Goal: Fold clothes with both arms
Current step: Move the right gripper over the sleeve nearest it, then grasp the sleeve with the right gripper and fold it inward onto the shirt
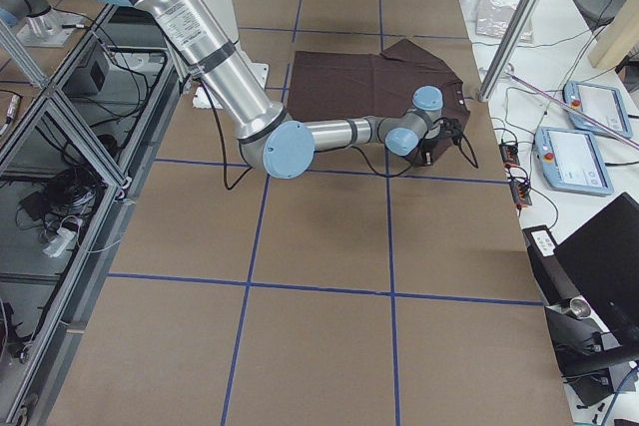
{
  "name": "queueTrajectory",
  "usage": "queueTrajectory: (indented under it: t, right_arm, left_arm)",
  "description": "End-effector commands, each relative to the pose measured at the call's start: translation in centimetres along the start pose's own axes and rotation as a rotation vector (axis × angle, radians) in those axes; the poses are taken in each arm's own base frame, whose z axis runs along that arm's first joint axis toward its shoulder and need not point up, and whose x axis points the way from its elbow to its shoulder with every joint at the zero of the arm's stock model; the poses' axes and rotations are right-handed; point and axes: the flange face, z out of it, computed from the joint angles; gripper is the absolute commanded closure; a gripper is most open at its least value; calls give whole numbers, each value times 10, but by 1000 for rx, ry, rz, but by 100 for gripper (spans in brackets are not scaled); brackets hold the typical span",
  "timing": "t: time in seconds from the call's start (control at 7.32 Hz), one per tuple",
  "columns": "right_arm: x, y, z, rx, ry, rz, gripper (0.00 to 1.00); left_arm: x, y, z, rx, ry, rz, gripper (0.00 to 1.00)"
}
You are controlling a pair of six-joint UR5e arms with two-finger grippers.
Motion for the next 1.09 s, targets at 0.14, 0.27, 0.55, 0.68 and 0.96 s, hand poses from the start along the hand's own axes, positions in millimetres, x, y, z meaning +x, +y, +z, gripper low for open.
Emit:
queueTrajectory:
  t: [0.14, 0.27, 0.55, 0.68, 0.96]
  right_arm:
    - [-43, -17, -29, 45, -55, -35, 100]
    - [-70, -26, -42, 65, -83, -55, 100]
    - [-157, -25, -53, 116, -102, -110, 100]
    - [-204, -9, -38, 155, -65, -139, 100]
    - [-240, 23, -3, 198, 2, -173, 100]
  left_arm:
    - [-1, 1, 0, -3, -1, -3, 4]
    - [-1, 1, 0, -2, -1, -2, 4]
    - [0, 0, 0, 1, 0, 4, 4]
    - [0, 1, 1, -1, 0, 7, 4]
    - [-1, 1, 1, -2, -1, -1, 4]
